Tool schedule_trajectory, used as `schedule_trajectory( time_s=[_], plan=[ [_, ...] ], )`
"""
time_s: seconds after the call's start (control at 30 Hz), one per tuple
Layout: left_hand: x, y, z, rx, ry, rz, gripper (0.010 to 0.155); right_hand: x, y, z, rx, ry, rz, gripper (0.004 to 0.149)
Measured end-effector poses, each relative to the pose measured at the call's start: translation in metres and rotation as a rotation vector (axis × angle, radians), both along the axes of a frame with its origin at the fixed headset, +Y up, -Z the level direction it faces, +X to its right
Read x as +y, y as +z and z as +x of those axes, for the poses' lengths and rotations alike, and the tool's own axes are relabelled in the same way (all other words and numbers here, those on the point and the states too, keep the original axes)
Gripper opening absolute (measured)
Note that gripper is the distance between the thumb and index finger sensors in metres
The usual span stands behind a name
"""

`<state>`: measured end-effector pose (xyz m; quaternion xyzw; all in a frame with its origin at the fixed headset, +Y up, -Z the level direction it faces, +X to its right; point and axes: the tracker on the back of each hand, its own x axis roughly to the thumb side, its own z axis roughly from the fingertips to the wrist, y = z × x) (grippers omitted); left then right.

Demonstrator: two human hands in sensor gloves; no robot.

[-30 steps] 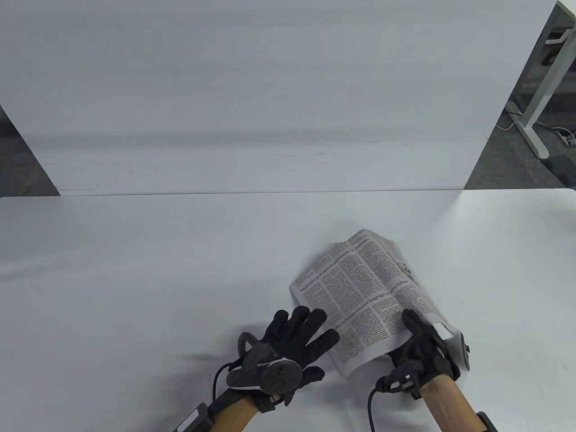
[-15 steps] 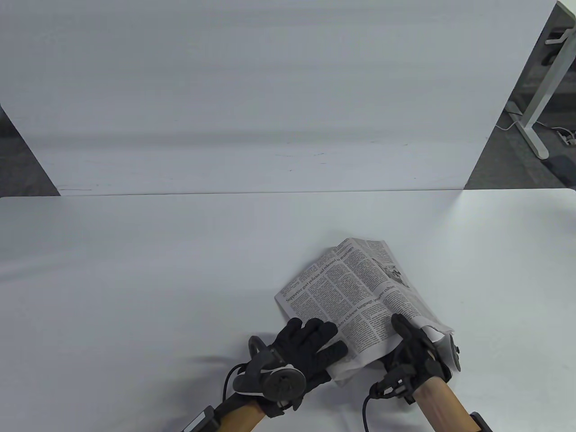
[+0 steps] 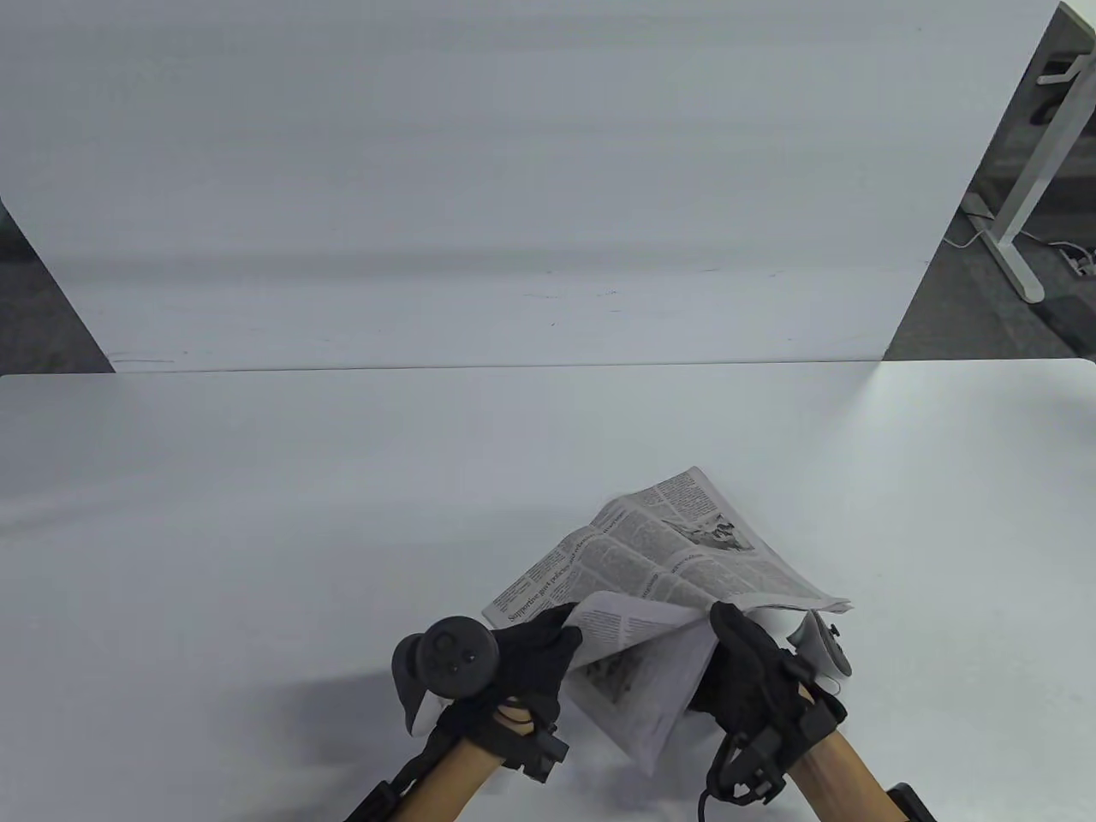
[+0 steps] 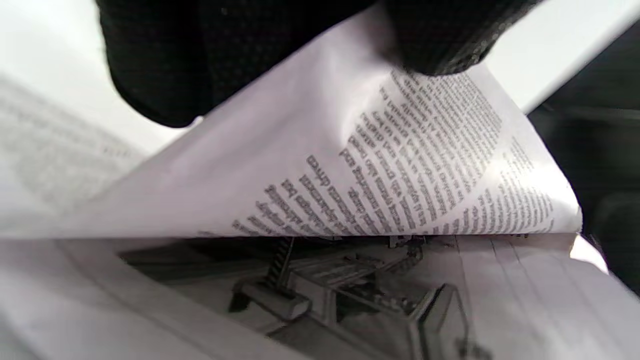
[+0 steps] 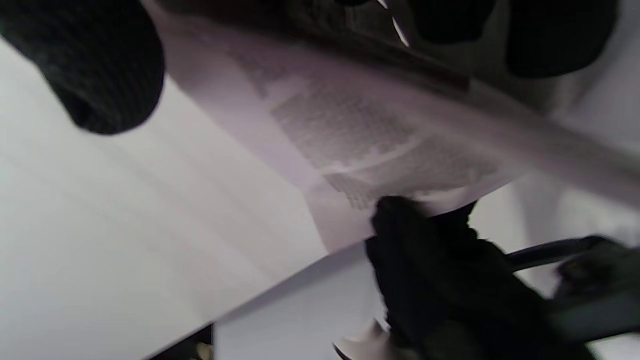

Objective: Unfold folded newspaper and lay flat

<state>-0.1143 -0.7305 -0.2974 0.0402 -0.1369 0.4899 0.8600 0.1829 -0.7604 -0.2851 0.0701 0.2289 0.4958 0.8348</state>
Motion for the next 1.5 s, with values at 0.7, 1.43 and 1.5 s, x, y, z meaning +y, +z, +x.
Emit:
schedule_trajectory(
  time_s=[0.7,1.43,1.5],
  plan=[
    [0.016,-0.018,-0.055,0.033,0.394,-0.087,0.045,-0.002,-0.003,0.013,-0.152,0.201,-0.037,0.061],
    [-0.030,-0.023,-0.203,0.738,0.280,-0.418,0.046,-0.035,-0.021,0.084,-0.298,0.152,-0.299,0.056],
    [-0.030,-0.023,-0.201,0.716,0.309,-0.410,0.047,-0.034,-0.021,0.083,-0.298,0.102,-0.305,0.056]
  ],
)
